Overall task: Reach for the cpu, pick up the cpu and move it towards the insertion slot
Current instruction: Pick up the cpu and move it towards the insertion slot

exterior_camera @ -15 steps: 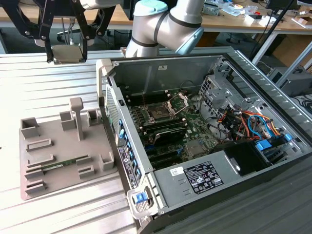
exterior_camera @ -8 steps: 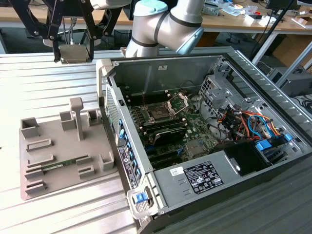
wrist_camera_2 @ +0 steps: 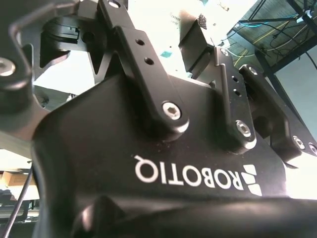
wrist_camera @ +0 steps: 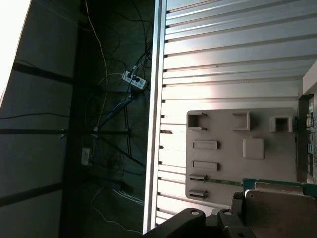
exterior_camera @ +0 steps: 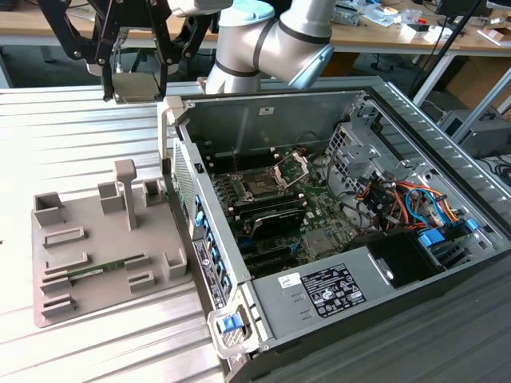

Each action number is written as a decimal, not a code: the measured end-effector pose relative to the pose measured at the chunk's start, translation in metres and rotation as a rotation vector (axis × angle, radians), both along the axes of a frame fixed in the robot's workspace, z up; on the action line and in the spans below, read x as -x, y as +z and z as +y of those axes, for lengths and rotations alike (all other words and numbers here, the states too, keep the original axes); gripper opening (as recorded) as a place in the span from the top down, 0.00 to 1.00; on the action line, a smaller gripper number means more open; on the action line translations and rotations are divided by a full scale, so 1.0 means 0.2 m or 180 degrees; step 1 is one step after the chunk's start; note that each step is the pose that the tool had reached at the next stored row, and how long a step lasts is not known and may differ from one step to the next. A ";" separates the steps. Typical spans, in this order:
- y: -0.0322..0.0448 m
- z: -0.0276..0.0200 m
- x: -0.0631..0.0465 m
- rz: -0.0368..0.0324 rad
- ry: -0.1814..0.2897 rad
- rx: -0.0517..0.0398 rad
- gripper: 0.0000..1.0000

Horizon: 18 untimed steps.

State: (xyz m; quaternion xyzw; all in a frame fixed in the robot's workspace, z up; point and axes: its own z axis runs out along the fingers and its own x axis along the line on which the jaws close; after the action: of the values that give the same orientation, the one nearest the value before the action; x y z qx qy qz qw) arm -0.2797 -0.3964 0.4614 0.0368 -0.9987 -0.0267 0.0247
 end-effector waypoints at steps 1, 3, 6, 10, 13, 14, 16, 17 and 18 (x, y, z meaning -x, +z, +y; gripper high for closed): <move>0.000 0.000 -0.01 0.0000 0.0000 0.0000 0.45; 0.000 0.000 -0.02 0.0000 0.0000 0.0000 0.45; 0.000 0.000 -0.06 0.0000 0.0000 0.0000 0.45; 0.000 0.000 -0.09 0.0000 0.0000 0.0000 0.45; 0.000 0.000 -0.11 0.0000 0.0000 0.0000 0.45; 0.000 0.000 -0.11 0.0000 0.0000 0.0000 0.45; 0.000 0.000 -0.13 0.0000 0.0000 0.0000 0.45; 0.000 0.000 -0.13 0.0000 0.0000 0.0000 0.45; 0.000 0.000 -0.14 0.0000 0.0000 0.0000 0.45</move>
State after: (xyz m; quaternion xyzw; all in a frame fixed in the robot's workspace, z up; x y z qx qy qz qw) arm -0.2518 -0.3964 0.4614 0.0368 -0.9987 -0.0267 0.0247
